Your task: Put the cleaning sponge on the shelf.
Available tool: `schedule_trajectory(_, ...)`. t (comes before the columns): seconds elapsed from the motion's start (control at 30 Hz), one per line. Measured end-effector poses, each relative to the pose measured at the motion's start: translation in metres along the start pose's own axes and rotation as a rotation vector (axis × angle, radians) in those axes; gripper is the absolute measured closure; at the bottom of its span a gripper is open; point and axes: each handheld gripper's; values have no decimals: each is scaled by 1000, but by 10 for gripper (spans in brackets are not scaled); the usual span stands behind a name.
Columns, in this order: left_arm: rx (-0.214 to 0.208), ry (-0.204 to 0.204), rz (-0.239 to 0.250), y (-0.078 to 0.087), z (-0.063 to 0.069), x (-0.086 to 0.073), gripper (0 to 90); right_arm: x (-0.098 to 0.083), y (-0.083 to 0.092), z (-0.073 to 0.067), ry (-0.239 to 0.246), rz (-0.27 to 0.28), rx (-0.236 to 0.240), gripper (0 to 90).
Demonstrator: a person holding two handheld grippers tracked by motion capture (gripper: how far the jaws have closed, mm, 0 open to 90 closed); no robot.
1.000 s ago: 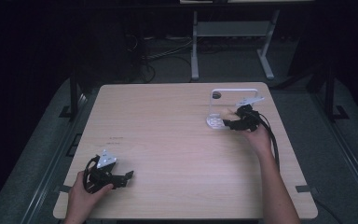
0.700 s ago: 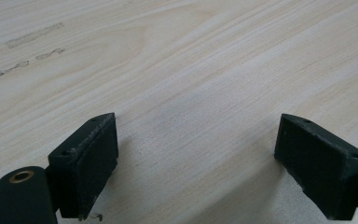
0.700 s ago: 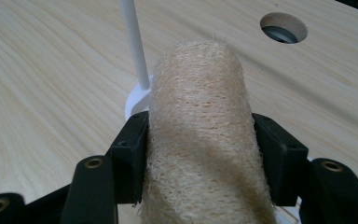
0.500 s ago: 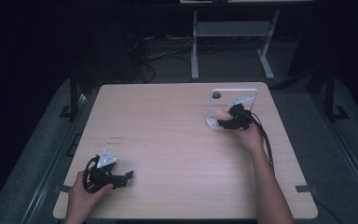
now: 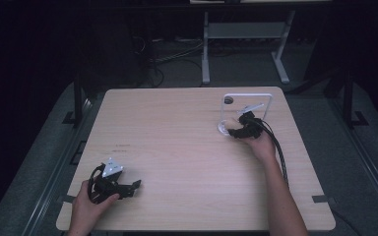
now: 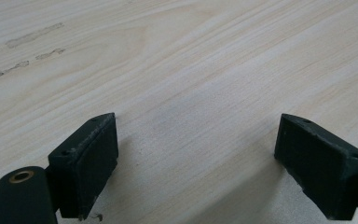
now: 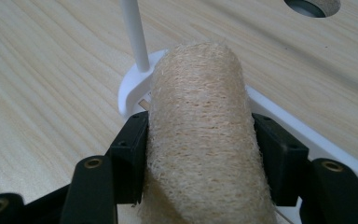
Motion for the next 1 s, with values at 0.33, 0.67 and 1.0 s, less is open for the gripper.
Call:
schedule_trajectory(0.33, 0, 0, -1, 0, 0, 0, 129, 3, 16, 0, 14, 21, -7, 347)
schedule_trajectory(0.67, 0, 1, 0, 0, 0, 0, 129, 5, 55, -1, 12, 80, -12, 439)
schedule_trajectory(1.0, 1, 2, 3, 0, 0, 0, 129, -8, 80, -13, 23, 89, 9, 749)
Point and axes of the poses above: each handheld gripper's, and its own axes: y roughly backward along the jaws, x roughly out of its top, z roughly to its right, and after that the axes turned 12 degrees about -x, right-handed
